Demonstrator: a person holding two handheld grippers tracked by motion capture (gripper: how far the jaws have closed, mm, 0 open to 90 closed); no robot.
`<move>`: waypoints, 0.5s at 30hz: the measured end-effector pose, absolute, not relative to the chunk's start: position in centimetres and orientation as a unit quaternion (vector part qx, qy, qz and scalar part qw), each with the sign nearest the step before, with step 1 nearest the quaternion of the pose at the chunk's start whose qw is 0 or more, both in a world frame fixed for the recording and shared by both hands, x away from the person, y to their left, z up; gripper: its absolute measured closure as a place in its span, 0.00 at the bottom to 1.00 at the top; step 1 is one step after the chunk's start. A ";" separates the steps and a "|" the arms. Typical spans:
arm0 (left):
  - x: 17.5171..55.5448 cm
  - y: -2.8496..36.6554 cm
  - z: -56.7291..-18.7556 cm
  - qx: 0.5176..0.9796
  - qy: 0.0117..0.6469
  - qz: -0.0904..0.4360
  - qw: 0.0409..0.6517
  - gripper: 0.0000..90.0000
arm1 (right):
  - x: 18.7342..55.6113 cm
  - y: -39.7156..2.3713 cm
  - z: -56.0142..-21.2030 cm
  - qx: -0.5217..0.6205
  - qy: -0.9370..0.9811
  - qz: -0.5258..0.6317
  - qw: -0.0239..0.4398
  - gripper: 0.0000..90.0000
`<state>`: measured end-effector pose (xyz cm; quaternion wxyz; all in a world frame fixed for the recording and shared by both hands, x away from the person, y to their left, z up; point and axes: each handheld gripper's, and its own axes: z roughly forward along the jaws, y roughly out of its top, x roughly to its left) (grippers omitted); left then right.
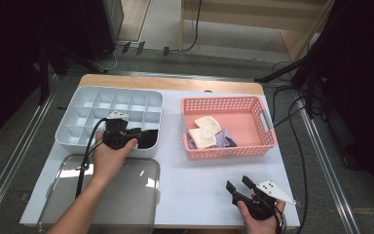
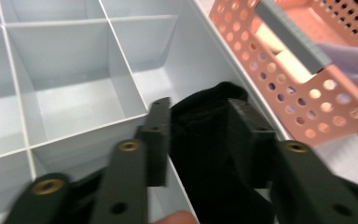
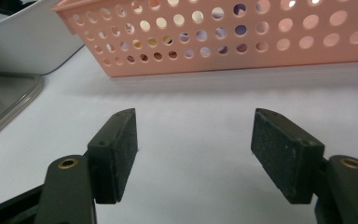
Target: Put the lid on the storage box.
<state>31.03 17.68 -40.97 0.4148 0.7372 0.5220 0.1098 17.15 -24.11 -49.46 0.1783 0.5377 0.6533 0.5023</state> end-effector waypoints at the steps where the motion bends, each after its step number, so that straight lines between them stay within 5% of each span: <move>1: 30.8 17.7 -40.8 0.737 0.518 0.112 0.420 0.57 | 17.1 -24.1 -49.5 0.538 0.654 0.501 0.178 0.36; 10: 27.9 18.8 -39.6 0.731 0.472 0.106 0.481 0.16 | 17.1 -24.0 -49.5 0.539 0.656 0.497 0.180 0.36; 15: 26.2 19.3 -40.0 0.732 0.467 0.124 0.480 0.11 | 17.2 -23.9 -49.5 0.537 0.659 0.494 0.183 0.36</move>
